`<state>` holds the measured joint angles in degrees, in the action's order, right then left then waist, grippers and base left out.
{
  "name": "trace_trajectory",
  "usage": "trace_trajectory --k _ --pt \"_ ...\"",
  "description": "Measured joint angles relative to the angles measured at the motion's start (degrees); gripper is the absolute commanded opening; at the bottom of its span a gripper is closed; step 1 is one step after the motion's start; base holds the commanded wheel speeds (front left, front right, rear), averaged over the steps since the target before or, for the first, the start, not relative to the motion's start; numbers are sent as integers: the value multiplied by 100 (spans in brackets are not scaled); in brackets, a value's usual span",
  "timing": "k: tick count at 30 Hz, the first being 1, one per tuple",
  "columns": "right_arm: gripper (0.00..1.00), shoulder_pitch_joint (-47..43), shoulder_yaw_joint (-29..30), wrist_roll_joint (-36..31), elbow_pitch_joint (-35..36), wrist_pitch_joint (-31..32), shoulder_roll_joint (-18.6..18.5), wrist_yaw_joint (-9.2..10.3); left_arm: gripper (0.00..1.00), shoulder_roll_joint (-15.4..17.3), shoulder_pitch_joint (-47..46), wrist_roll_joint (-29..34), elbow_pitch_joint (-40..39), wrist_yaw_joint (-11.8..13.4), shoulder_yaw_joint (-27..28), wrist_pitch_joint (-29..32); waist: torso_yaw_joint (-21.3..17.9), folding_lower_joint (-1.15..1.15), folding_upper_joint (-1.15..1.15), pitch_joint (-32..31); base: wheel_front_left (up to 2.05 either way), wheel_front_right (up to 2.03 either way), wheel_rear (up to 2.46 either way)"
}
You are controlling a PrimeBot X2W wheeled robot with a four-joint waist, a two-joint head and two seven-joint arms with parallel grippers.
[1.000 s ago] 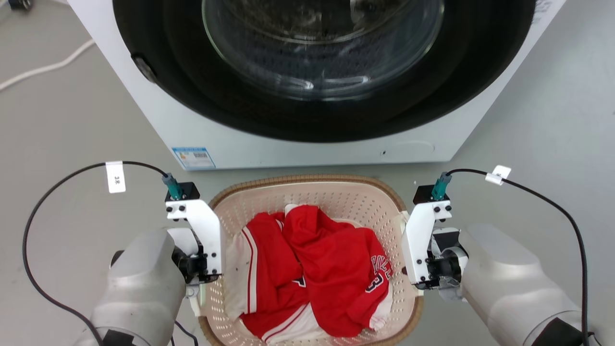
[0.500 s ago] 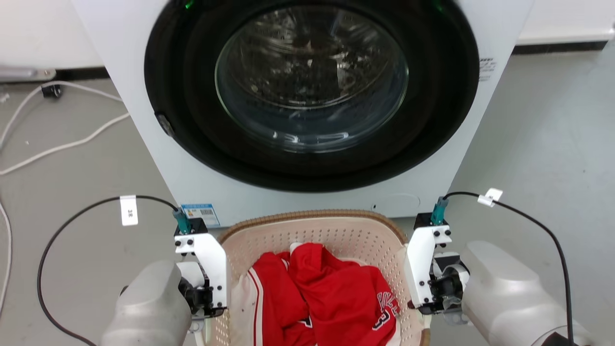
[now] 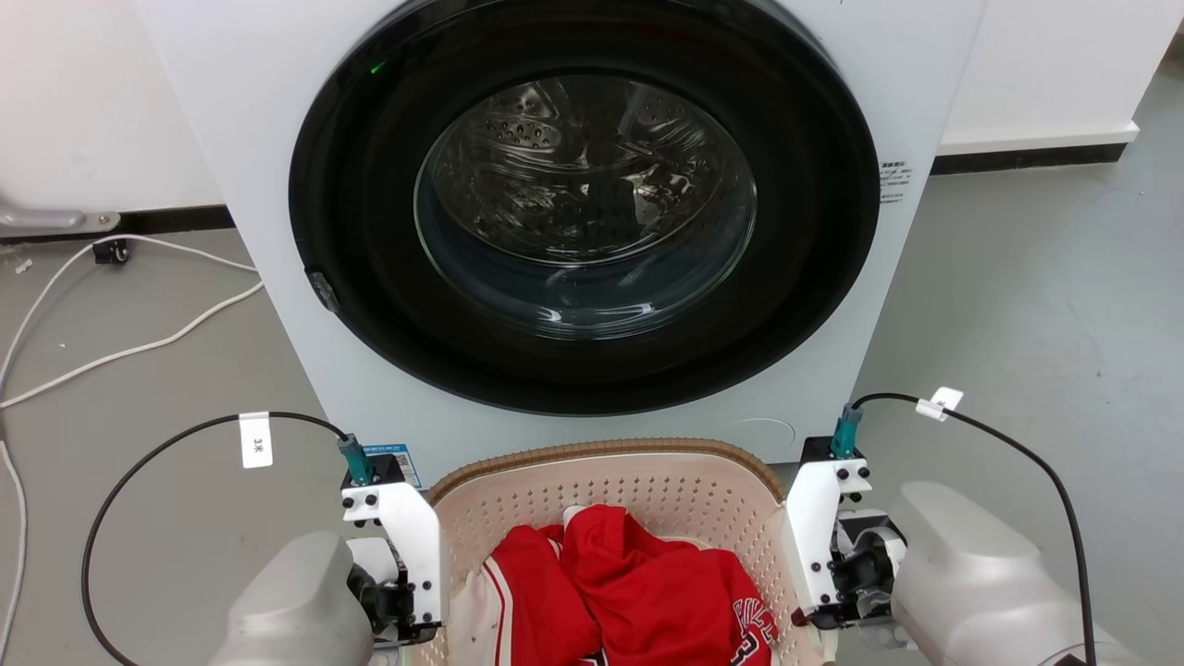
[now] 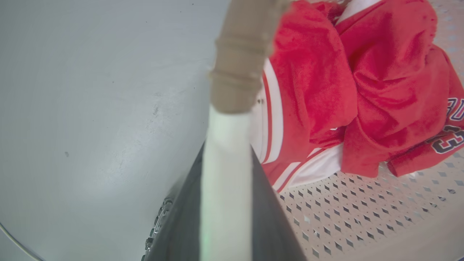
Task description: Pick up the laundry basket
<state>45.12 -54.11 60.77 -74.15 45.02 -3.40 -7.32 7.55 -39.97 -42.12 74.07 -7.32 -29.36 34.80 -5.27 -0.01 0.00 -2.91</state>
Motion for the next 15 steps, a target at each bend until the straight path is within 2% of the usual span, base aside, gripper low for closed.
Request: trace_trajectory --k 15 --pt "0 -57 24 -79 -4 65 -11 0 0 -33 117 -201 7 2 -90 115 52 1 0 -71 0 0 0"
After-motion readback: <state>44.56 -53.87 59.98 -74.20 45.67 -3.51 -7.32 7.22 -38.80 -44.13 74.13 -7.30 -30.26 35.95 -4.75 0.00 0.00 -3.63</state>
